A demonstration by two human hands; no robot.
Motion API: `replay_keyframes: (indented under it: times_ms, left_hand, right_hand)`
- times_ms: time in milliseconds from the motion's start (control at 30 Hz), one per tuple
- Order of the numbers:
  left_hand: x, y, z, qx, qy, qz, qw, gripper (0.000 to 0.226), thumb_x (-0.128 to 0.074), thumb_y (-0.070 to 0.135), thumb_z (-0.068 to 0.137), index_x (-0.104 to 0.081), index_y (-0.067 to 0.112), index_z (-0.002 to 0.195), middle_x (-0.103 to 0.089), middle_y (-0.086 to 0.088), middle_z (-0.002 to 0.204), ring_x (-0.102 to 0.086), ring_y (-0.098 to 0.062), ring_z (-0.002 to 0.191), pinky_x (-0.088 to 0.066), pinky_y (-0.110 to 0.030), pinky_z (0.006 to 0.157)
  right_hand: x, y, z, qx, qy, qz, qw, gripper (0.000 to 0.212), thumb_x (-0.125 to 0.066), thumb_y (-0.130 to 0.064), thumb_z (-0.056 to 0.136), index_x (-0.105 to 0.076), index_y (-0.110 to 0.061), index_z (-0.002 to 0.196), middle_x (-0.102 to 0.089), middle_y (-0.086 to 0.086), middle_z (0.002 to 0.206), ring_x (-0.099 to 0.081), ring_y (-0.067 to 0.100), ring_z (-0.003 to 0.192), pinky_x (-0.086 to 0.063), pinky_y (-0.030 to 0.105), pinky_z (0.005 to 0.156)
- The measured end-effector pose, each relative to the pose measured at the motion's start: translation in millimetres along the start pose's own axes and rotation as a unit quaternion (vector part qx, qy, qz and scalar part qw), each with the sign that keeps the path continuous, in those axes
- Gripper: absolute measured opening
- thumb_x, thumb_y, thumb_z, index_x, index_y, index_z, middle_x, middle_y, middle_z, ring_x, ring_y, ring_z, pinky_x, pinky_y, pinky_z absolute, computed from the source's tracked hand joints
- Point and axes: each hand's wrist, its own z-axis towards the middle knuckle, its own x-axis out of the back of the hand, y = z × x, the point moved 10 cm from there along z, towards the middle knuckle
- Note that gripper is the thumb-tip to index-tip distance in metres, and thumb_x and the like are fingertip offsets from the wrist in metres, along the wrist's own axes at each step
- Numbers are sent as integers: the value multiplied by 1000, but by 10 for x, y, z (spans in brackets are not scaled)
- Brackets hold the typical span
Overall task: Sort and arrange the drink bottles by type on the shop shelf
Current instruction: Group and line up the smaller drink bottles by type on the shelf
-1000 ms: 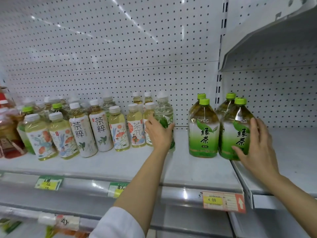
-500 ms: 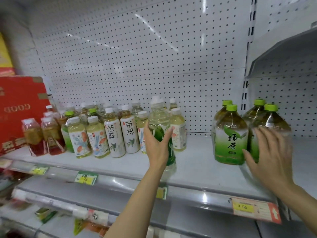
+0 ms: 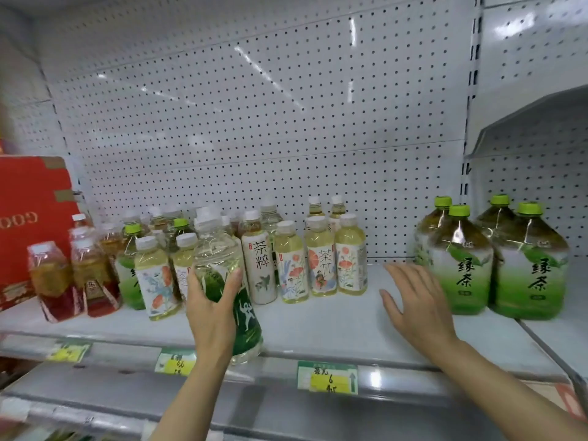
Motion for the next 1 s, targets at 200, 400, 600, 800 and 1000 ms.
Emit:
replay_keyframes:
  times_ms: [200,400,600,800,1000]
  left_hand:
    - [479,-61,139,-8,0,20,1000,102,-65,84,62,-45,18,138,-63,-9,127,-61,-34,115,-48,-60,98]
    - [629,-62,242,-5,-5,9,1000,85,-74,70,67,-48,18,130,-65,-9,118,-61,-37,108,-48,-63,95]
    - [541,-92,315,15,-12,8,1000,66,-78,54,76,-51,21,126,-65,-13,117,-60,-36,107,-48,-59,96]
    - [416,-33,362,24,-10,-7,1000,65,-75,46,78,-48,28,135,-64,-10,118,-61,-37,108,-49,-60,94]
    - [272,73,324,10,-9,-31,999,79,-74,64,71,-46,34,138,-65,-3,122,-62,-33,110,-49,-61,94]
  right_hand:
    - [-350,-510,378,22,18,20,999,48,-47,-33,88,-65,-2,118,-68,11,111,-57,26,102,-45,39,92]
    - [-611,-327,1359,-48,-24,16,998,41,-62,-26,91,-58,-6,127,-63,9,122,-55,29,113,-44,41,97]
    - [-1243,159,2063,-221,-217,20,951,36,-60,-36,93,-58,-10,118,-64,8,114,-60,25,99,-49,34,77]
    - [-1630,418,2072,-320,-277,88,902,31,-77,-31,82,-63,-10,98,-67,6,95,-61,21,79,-43,28,61]
    - [-1464,582,2242,-333,-173,228,899,21,-75,-24,82,-69,-9,95,-72,7,97,-63,19,80,-49,30,66]
